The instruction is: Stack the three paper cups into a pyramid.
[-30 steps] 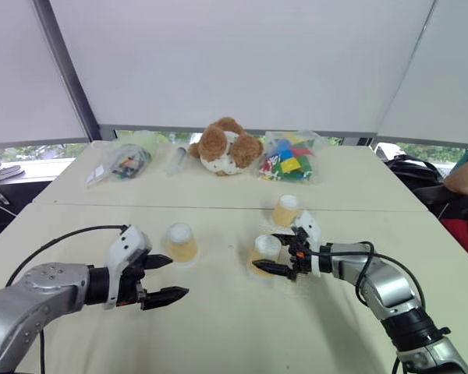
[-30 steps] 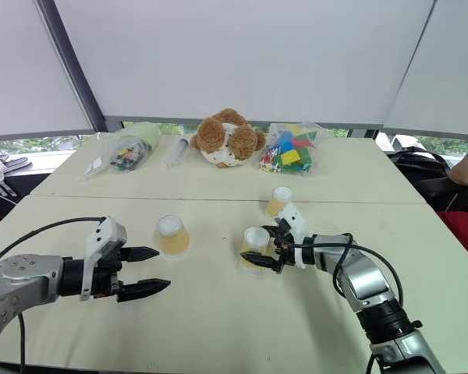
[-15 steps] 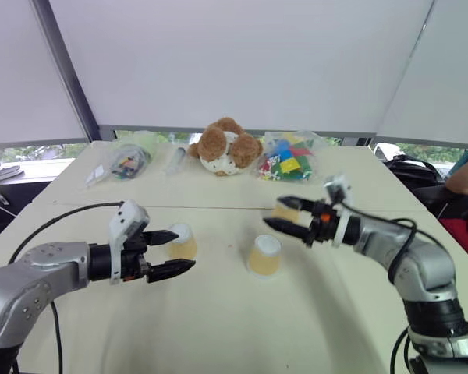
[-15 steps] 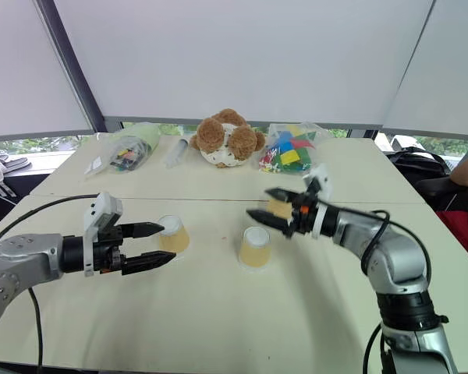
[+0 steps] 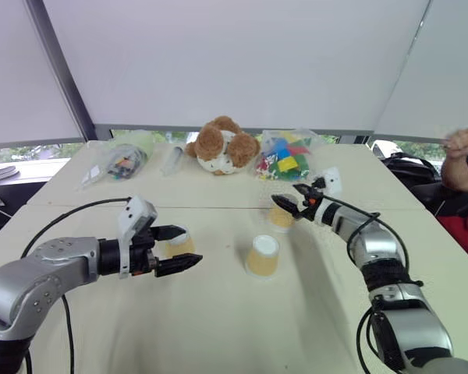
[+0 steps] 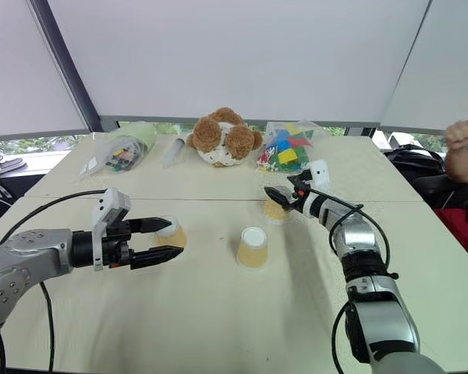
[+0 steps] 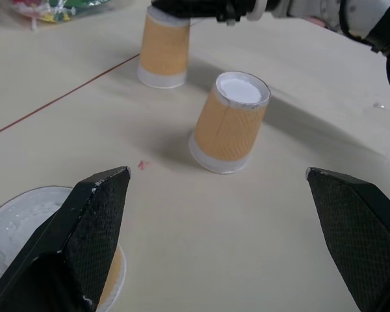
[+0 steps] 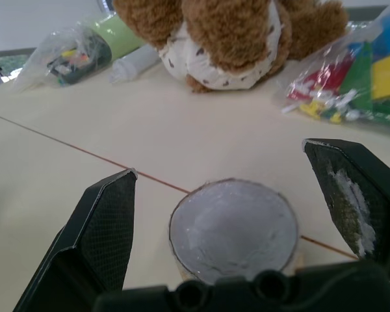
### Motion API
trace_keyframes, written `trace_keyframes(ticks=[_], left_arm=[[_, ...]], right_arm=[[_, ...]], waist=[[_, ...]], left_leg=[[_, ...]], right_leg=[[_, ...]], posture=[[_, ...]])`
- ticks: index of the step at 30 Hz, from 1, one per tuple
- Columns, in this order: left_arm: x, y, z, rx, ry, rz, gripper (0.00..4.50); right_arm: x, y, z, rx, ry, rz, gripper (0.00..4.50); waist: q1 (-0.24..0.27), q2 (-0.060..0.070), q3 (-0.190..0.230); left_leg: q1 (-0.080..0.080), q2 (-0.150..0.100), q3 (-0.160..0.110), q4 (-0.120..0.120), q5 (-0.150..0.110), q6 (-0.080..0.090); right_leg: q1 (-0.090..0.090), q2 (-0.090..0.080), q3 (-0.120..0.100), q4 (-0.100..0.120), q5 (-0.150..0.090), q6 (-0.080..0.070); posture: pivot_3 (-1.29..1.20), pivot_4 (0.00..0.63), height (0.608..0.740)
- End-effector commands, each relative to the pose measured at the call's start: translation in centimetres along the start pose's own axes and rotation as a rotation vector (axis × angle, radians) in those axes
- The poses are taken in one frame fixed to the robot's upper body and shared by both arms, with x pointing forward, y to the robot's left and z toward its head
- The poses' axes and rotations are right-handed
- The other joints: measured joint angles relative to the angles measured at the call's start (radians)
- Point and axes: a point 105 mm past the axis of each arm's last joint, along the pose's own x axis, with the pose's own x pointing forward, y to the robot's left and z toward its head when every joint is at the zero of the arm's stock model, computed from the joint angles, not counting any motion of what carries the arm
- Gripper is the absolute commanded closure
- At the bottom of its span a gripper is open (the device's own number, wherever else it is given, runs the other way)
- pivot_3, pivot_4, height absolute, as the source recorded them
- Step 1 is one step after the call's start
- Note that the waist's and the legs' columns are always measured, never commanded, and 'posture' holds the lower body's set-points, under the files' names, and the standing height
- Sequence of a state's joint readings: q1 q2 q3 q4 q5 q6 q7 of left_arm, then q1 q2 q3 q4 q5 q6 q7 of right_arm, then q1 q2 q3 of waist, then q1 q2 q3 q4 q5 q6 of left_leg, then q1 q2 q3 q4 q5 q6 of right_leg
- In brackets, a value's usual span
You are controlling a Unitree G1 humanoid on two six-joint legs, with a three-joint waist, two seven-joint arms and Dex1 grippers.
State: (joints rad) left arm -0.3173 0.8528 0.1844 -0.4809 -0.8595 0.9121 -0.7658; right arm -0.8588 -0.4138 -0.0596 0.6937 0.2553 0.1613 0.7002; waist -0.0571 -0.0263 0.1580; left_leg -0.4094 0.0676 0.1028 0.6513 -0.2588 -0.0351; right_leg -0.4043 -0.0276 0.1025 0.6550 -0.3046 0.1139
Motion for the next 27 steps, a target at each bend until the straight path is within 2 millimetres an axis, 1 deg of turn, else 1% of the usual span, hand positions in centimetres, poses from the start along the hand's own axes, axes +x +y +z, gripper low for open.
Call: trace_keyframes(ticks=[1, 11, 14, 15, 16, 17, 20, 22, 23, 24, 25, 27], left_arm=[[-0.5, -0.4, 0.6, 0.036, -0.02, 0.014, 0.0], [-0.5, -0.4, 0.2, 0.034, -0.012, 0.031, 0.0], [-0.6, -0.3, 0.1, 0.034, -0.008, 0.034, 0.0], [-0.6, -0.3, 0.1, 0.035, -0.007, 0.035, 0.0], [-0.6, -0.3, 0.1, 0.035, -0.006, 0.036, 0.0], [-0.6, -0.3, 0.1, 0.035, -0.006, 0.036, 0.0], [-0.6, -0.3, 0.1, 0.036, -0.006, 0.038, 0.0], [-0.5, -0.2, 0.1, 0.036, -0.003, 0.036, 0.0], [-0.5, -0.2, 0.0, 0.036, -0.001, 0.034, 0.0], [-0.5, -0.2, 0.0, 0.036, 0.001, 0.032, 0.0], [-0.6, -0.3, 0.0, 0.035, 0.005, 0.028, 0.0], [-0.7, -0.3, -0.1, 0.033, 0.012, 0.022, 0.0]], right_arm=[[0.3, -0.2, 1.6, -0.051, -0.051, 0.004, 0.05], [0.3, -0.4, -0.4, -0.035, -0.008, -0.008, 0.05], [0.4, -0.3, -0.6, -0.023, -0.012, -0.007, 0.83], [0.5, -0.2, -0.6, -0.021, -0.013, -0.003, 1.3], [0.5, -0.1, -0.7, -0.014, -0.015, 0.0, 1.86], [0.6, 0.0, -0.8, -0.015, -0.013, 0.002, 2.14], [0.6, -0.2, -0.5, -0.016, -0.026, -0.014, 2.14], [0.2, -0.7, 0.6, -0.02, -0.06, -0.021, 2.14], [-0.3, -0.9, 1.4, -0.037, -0.08, -0.01, 2.14], [-0.7, -1.0, 1.9, -0.05, -0.092, 0.001, 2.14], [-1.5, -1.0, 2.4, -0.089, -0.088, 0.026, 2.14], [-3.2, -0.6, 2.8, -0.155, -0.058, 0.086, 2.14]], waist=[[-0.002, 0.0, 0.0], [-0.013, 0.0, 0.0], [-0.014, 0.0, 0.0], [-0.014, 0.0, 0.0], [-0.014, 0.0, 0.0], [-0.014, 0.0, 0.0], [-0.013, 0.0, 0.0], [-0.013, 0.0, 0.0], [-0.012, 0.0, 0.0], [-0.011, 0.001, 0.0], [-0.011, 0.001, 0.0], [-0.007, 0.001, 0.0]], left_leg=[[0.0, 0.0, 0.0, 0.0, 0.0, 0.0], [0.0, 0.0, -0.001, 0.0, 0.0, 0.0], [0.001, 0.0, -0.001, 0.0, 0.0, 0.0], [0.001, 0.0, -0.001, 0.0, 0.0, -0.001], [0.001, 0.0, -0.001, 0.0, 0.0, -0.001], [0.001, 0.0, -0.001, 0.0, 0.0, -0.001], [0.001, 0.0, -0.001, 0.0, 0.0, 0.0], [0.001, 0.0, -0.001, 0.0, 0.0, -0.001], [0.001, 0.0, -0.001, 0.0, 0.0, -0.001], [0.001, 0.0, -0.001, 0.0, 0.0, -0.001], [0.0, 0.0, -0.001, 0.0, 0.0, -0.001], [0.0, 0.0, -0.001, 0.0, 0.0, -0.001]], right_leg=[[0.0, 0.0, 0.0, 0.0, 0.0, 0.0], [0.0, 0.0, 0.0, 0.002, 0.0, 0.0], [0.0, 0.0, 0.0, 0.002, 0.0, 0.0], [0.0, 0.0, 0.0, 0.002, 0.0, 0.0], [0.0, 0.0, 0.0, 0.002, 0.0, 0.0], [0.0, 0.0, 0.0, 0.002, 0.0, 0.0], [0.0, 0.0, 0.0, 0.002, 0.0, 0.0], [0.0, 0.0, 0.0, 0.002, 0.0, 0.0], [0.0, 0.0, 0.0, 0.002, 0.0, 0.0], [0.0, 0.0, 0.0, 0.002, 0.0, 0.0], [0.0, 0.0, 0.0, 0.002, 0.0, 0.0], [0.0, 0.0, 0.0, 0.002, 0.0, 0.0]], posture=[[0.0, 0.15, 0.74], [0.0, 0.15, 0.74], [0.0, 0.15, 0.74], [0.0, 0.15, 0.74], [0.0, 0.15, 0.74], [0.0, 0.15, 0.74], [0.0, 0.15, 0.74], [0.0, 0.15, 0.74], [0.0, 0.15, 0.74], [0.0, 0.15, 0.74], [0.0, 0.15, 0.74], [0.0, 0.15, 0.74]])
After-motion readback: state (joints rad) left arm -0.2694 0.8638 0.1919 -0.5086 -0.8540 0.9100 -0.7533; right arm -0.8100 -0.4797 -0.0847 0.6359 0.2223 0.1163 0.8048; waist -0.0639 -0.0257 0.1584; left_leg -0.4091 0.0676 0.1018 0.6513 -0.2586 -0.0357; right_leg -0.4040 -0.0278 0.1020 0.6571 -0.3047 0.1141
